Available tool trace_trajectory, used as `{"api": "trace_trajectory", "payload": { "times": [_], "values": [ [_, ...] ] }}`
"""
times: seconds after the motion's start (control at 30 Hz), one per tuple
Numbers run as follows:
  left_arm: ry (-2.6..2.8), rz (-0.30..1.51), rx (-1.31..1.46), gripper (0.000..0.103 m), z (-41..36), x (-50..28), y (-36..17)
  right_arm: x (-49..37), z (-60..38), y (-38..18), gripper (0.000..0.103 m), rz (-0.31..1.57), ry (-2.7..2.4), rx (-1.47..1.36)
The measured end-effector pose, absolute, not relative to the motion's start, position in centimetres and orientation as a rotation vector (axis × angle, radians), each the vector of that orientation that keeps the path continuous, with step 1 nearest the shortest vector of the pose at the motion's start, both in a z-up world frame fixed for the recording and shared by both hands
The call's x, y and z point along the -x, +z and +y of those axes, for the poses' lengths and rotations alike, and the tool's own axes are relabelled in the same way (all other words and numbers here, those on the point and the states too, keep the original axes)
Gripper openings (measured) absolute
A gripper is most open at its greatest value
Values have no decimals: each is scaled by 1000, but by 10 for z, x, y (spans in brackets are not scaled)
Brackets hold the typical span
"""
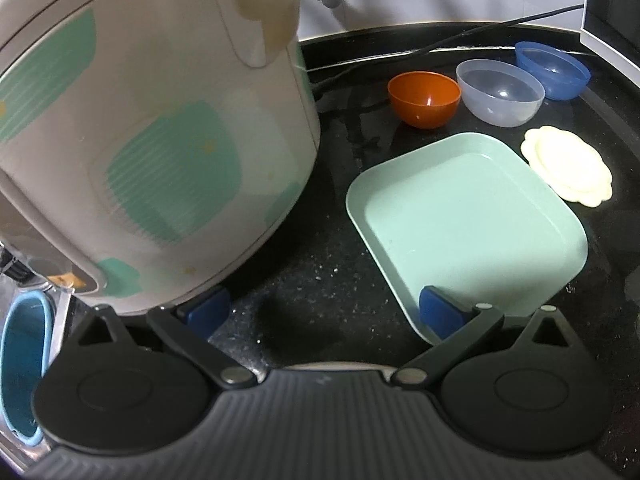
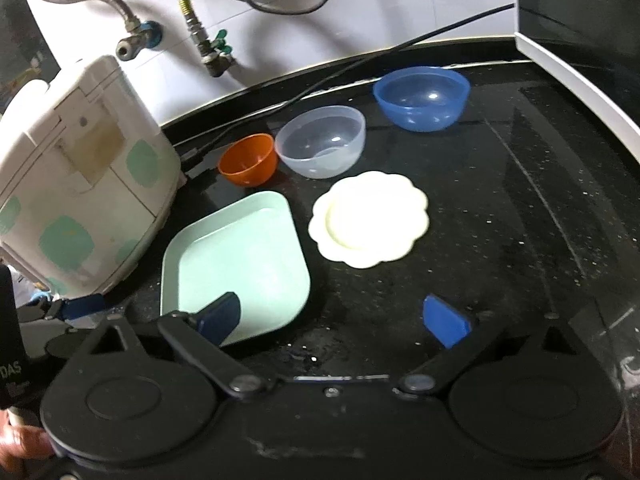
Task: Organize plates and bowls
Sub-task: 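Move the right gripper to the edge of the mint-green square tray, then close the right gripper on the green tray's edge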
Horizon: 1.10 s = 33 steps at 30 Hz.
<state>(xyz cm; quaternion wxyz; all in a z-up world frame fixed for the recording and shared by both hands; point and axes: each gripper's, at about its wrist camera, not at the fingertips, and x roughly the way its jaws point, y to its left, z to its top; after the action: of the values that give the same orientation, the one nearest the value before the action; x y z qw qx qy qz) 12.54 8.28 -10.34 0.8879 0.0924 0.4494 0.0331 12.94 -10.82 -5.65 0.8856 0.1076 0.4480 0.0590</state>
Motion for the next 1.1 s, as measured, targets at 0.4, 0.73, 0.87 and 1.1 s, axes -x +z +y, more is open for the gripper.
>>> {"api": "trace_trajectory", "payload": {
  "times": [0.4, 0.73, 0.87, 1.1],
  "values": [
    [-30, 950, -122, 82, 74, -125, -99, -165, -87, -81, 22, 990, 195, -229],
    [-146, 960, -101, 44, 65, -121, -95, -144, -85, -80, 15, 1049, 248, -172],
    [-157, 963, -106, 48, 65, -124, -95, -141, -87, -78, 16, 1050, 274, -143],
    [-134, 960, -104, 63, 64, -135, -98, -157, -85, -80, 27, 985, 264, -142]
  ]
}}
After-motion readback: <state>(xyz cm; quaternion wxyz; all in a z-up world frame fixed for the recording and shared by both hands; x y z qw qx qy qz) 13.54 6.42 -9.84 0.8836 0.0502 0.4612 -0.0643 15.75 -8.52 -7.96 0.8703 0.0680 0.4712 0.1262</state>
